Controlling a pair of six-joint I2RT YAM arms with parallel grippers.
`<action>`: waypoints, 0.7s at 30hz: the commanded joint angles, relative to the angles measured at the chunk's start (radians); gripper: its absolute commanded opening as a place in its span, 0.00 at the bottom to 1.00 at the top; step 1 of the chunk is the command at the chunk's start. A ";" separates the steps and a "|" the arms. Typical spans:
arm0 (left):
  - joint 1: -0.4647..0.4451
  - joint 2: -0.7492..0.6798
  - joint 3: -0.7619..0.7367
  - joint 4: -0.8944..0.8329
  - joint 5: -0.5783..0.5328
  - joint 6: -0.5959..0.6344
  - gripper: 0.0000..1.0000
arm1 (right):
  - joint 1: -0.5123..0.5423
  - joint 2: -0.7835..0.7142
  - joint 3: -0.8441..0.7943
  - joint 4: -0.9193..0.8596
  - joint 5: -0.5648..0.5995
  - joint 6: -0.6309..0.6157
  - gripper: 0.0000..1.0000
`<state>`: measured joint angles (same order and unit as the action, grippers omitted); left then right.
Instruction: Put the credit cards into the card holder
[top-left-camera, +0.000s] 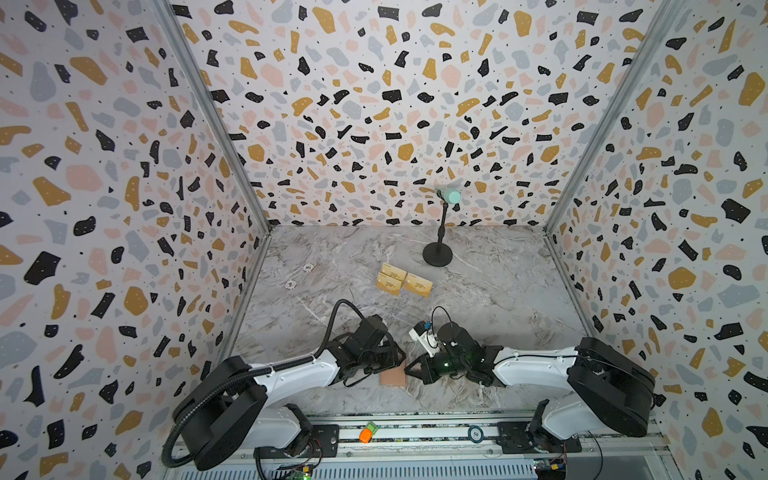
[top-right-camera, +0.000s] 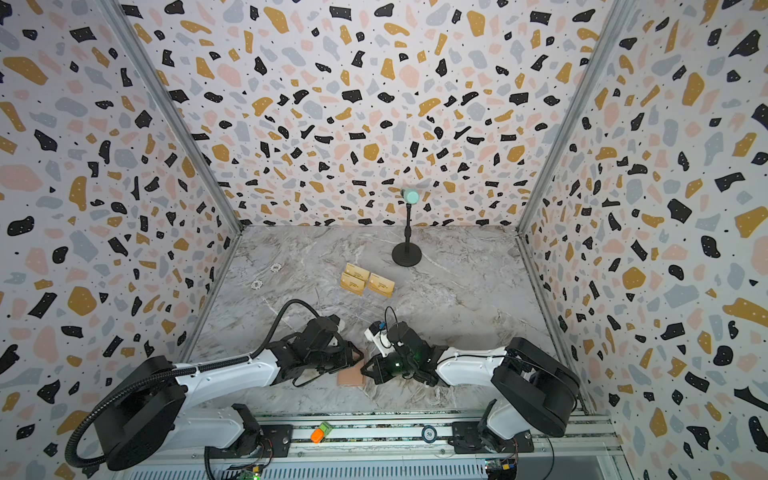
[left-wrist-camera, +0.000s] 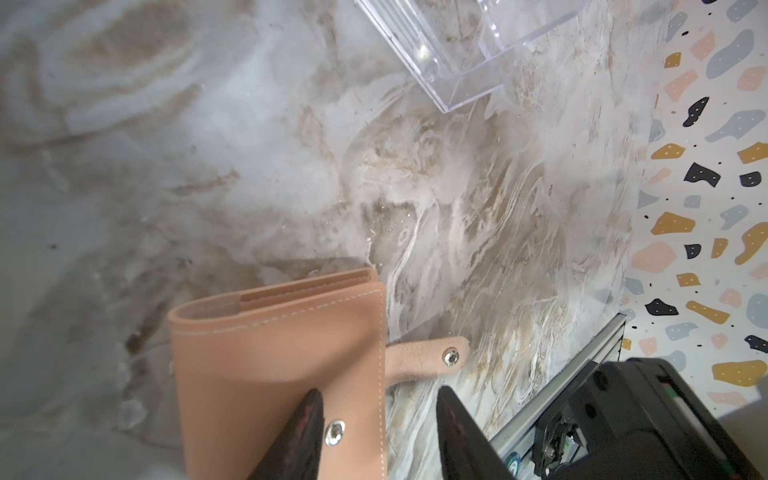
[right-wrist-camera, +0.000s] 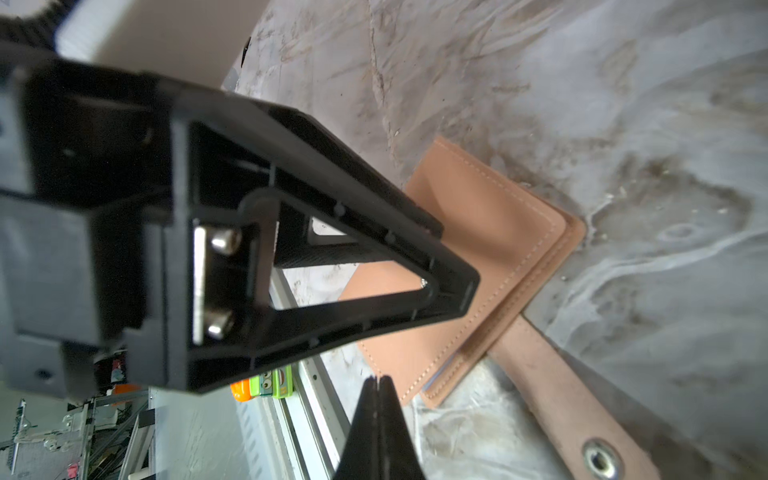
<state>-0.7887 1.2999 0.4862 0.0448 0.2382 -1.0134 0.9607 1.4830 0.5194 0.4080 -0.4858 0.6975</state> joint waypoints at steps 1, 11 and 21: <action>-0.004 -0.032 -0.051 0.037 -0.054 -0.053 0.46 | 0.007 0.032 0.028 0.039 -0.001 0.023 0.04; -0.004 -0.042 -0.116 0.159 -0.059 -0.107 0.45 | 0.006 0.143 0.073 0.043 0.034 0.039 0.06; -0.004 -0.031 -0.146 0.237 -0.047 -0.142 0.44 | 0.001 0.164 0.115 -0.032 0.079 0.027 0.07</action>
<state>-0.7887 1.2568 0.3595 0.2523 0.2005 -1.1416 0.9642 1.6352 0.5991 0.4183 -0.4347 0.7349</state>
